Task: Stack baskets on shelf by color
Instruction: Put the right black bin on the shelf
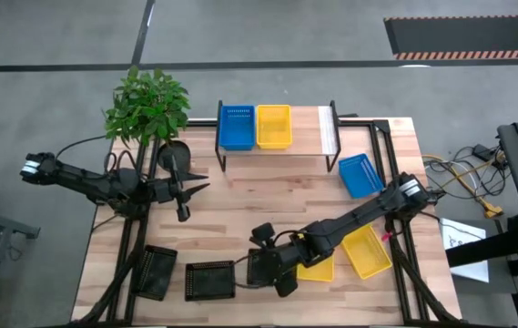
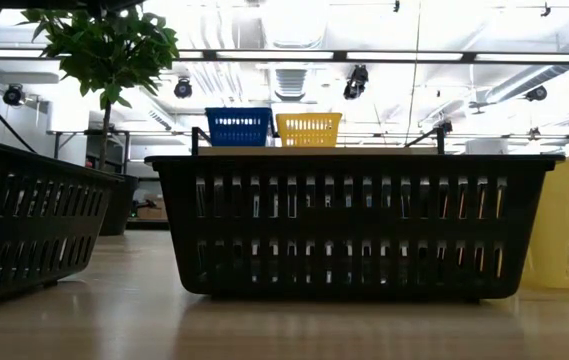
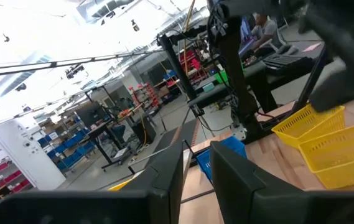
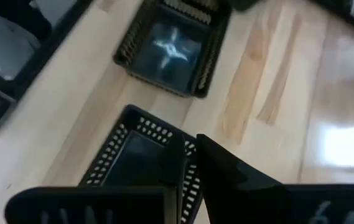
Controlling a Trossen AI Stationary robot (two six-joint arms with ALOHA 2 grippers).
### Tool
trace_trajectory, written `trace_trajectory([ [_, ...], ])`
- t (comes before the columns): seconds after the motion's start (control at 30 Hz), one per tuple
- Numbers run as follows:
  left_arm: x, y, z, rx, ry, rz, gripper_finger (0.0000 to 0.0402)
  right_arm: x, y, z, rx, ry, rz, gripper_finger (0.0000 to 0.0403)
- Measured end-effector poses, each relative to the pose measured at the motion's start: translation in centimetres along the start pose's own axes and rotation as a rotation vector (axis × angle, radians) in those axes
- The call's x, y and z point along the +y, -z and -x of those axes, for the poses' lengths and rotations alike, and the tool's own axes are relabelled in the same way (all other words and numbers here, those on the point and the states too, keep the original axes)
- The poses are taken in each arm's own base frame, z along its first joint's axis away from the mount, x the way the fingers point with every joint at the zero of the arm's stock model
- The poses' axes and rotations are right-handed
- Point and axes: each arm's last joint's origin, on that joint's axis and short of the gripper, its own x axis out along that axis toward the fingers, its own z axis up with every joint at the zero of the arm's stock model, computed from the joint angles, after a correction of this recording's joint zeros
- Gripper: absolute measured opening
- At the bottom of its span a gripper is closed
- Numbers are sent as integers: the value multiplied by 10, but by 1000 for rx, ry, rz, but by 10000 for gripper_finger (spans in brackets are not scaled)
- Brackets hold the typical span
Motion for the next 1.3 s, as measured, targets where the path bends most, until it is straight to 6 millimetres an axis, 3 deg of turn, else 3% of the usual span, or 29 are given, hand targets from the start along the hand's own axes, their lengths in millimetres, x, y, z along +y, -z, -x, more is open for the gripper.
trace_trajectory([
  [0.2,0,0,0,2,1,-1,63,-24,22,-21,40,-35,-198,51],
  [0.53,0,0,0,-2,-1,1,63,-41,43,-53,105,-16,-311,180],
  [0.7,0,0,0,1,1,-1,63,-41,51,-71,147,-22,-330,221],
  [1.1,0,0,0,2,2,-2,63,-48,59,-91,148,-74,-394,216],
  [1.3,0,0,0,1,1,-1,63,-51,60,-94,134,-89,-396,191],
])
